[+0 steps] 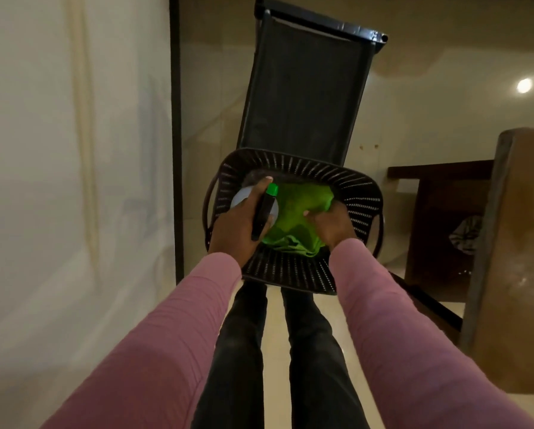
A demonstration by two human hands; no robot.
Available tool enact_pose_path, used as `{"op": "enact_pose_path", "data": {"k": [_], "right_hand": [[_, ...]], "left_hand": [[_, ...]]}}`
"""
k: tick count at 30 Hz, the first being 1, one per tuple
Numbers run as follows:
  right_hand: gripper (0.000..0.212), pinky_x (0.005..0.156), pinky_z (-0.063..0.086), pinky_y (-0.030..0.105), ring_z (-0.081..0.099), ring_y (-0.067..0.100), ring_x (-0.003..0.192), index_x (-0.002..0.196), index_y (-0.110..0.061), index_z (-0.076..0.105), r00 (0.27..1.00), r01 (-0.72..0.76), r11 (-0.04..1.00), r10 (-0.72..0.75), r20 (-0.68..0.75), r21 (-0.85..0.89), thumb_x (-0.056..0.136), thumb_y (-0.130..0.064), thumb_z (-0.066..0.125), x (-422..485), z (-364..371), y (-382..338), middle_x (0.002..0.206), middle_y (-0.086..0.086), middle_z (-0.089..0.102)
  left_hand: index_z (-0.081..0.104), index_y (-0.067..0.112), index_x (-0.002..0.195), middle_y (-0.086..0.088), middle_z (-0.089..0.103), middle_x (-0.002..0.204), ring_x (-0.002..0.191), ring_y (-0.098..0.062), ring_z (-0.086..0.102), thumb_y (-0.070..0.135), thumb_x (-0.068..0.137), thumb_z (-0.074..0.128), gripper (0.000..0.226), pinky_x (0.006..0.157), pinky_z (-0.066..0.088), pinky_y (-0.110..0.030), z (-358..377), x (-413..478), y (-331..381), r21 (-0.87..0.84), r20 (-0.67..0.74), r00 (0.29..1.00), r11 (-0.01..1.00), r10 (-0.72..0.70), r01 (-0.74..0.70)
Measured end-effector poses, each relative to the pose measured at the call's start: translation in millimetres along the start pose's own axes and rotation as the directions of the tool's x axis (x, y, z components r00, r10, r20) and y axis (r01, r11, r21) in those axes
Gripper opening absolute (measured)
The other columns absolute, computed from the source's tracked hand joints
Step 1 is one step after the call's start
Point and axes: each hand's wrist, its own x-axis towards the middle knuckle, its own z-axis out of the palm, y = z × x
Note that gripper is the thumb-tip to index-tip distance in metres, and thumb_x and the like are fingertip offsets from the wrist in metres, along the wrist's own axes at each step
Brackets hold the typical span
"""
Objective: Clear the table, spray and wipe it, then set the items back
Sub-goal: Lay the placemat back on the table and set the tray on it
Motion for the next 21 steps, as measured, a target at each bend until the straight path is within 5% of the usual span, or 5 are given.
{"op": "enact_pose_path", "data": {"k": [5, 10, 15, 21], "right_hand": [[0.053, 0.110, 0.030, 0.033, 0.043, 0.029, 0.131, 0.141, -0.008, 0.038, 0.987, -0.024, 0.986, -0.003, -0.158, -0.168, 0.092, -0.012, 0.056, 21, 0, 18, 0.142, 0.012, 0.046], [0.054, 0.112, 0.026, 0.036, 0.038, 0.027, 0.135, 0.145, -0.012, 0.027, 0.949, -0.103, 0.929, -0.016, -0.316, -0.355, 0.097, -0.020, 0.049, 12, 9, 20, 0.147, 0.011, 0.038], [0.071, 0.103, 0.040, 0.048, 0.047, 0.033, 0.126, 0.147, -0.014, 0.019, 0.900, -0.078, 0.920, -0.100, -0.424, -0.385, 0.088, -0.018, 0.059, -16, 15, 13, 0.143, 0.014, 0.040], [0.076, 0.119, 0.016, 0.043, 0.019, 0.029, 0.145, 0.151, -0.010, 0.015, 0.893, 0.166, 0.763, -0.385, -0.233, -0.625, 0.090, -0.031, 0.056, -76, -2, 6, 0.156, 0.012, 0.024]], "left_hand": [[0.014, 0.043, 0.150, -0.007, 0.058, 0.133, 0.112, -0.024, 0.061, 0.028, 0.094, 0.060, 0.074, 0.098, 0.040, -0.028, -1, 1, -2, -0.012, -0.031, 0.999, 1.000, 0.029, -0.029], [0.010, 0.043, 0.151, -0.011, 0.058, 0.132, 0.116, -0.025, 0.059, 0.029, 0.093, 0.062, 0.079, 0.104, 0.040, -0.036, -4, -3, -5, -0.027, -0.040, 0.999, 1.000, 0.000, -0.001], [0.003, 0.041, 0.152, -0.014, 0.055, 0.136, 0.119, -0.031, 0.057, 0.025, 0.092, 0.063, 0.086, 0.105, 0.042, -0.044, -12, -10, -11, -0.012, -0.027, 0.997, 0.998, -0.065, 0.065], [0.028, 0.024, 0.149, -0.014, 0.064, 0.114, 0.103, -0.035, 0.062, 0.014, 0.094, 0.054, 0.061, 0.088, 0.048, -0.041, -34, -54, 12, 0.024, -0.078, 0.972, 0.974, -0.221, 0.224]]}}
